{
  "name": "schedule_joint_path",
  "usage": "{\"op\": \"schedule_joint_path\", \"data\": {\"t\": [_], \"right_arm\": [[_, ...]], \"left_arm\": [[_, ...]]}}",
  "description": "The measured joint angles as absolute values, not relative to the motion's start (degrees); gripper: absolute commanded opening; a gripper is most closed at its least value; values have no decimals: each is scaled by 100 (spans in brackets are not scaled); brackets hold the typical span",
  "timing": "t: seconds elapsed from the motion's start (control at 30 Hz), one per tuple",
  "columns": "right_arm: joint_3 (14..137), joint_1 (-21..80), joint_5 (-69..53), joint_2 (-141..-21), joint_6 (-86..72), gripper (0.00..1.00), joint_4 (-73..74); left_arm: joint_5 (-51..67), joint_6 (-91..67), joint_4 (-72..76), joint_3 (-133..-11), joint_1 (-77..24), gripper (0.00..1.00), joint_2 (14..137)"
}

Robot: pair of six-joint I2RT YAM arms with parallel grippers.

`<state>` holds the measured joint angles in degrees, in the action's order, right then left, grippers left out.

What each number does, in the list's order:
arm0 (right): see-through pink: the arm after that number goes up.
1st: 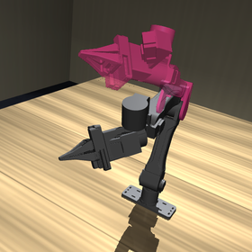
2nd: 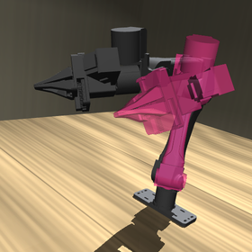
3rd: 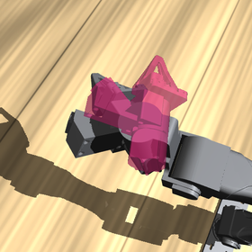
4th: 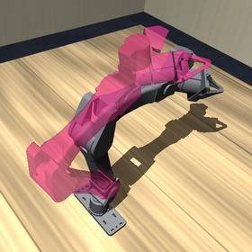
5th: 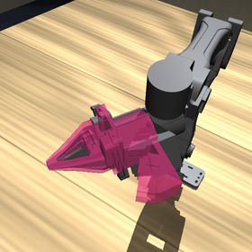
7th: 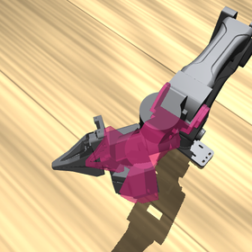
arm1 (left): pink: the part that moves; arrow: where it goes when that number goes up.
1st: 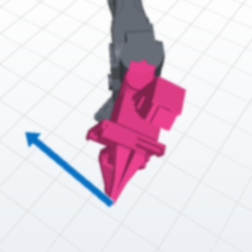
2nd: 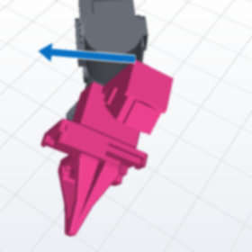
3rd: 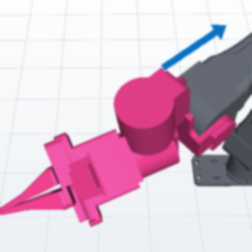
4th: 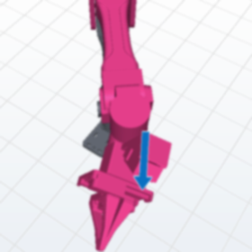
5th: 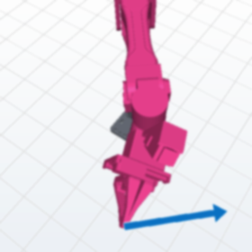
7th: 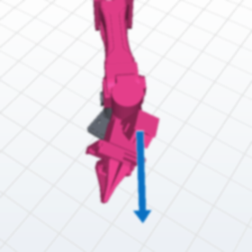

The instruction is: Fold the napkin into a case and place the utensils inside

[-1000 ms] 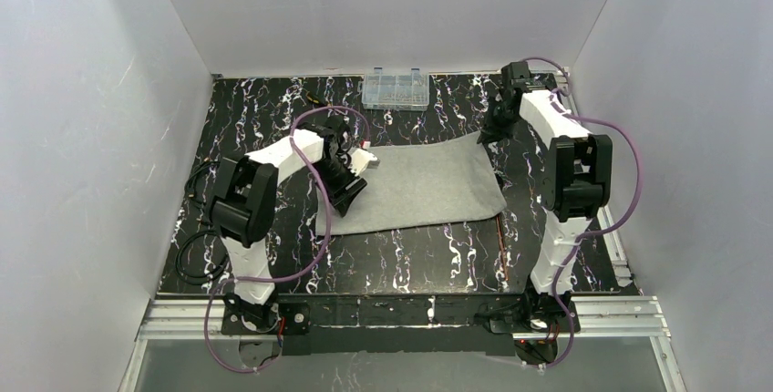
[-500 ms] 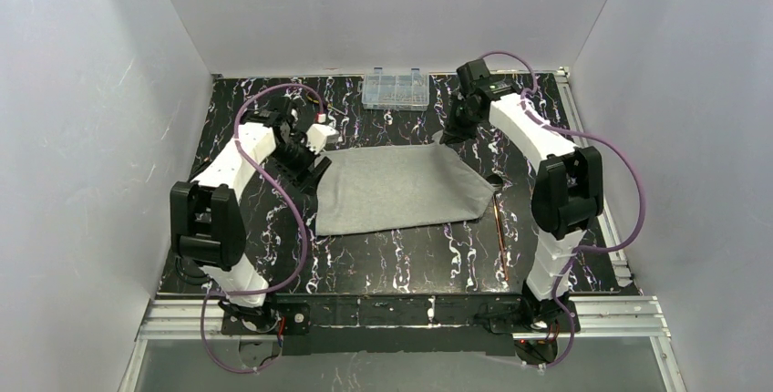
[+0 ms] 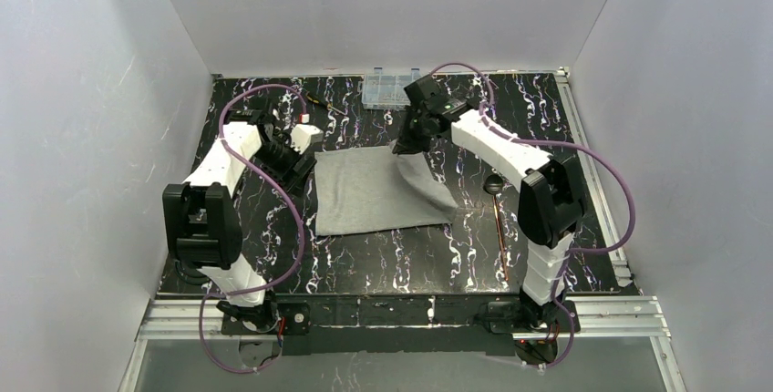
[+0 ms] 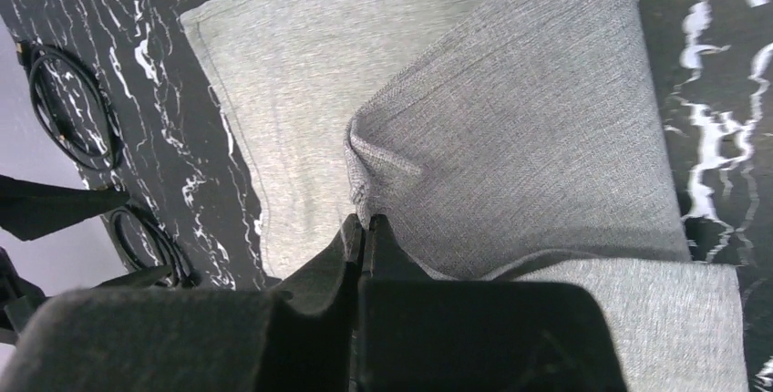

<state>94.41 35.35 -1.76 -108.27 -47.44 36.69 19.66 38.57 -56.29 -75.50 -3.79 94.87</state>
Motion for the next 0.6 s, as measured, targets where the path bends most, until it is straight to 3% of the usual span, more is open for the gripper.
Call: {"op": "schedule_joint_path", "data": {"t": [0.6], "right_arm": [[10886, 4217, 5, -12267, -5498, 1, 3433]], "left_arm": [[2069, 4093, -5708, -7441, -47, 71, 9441]]}}
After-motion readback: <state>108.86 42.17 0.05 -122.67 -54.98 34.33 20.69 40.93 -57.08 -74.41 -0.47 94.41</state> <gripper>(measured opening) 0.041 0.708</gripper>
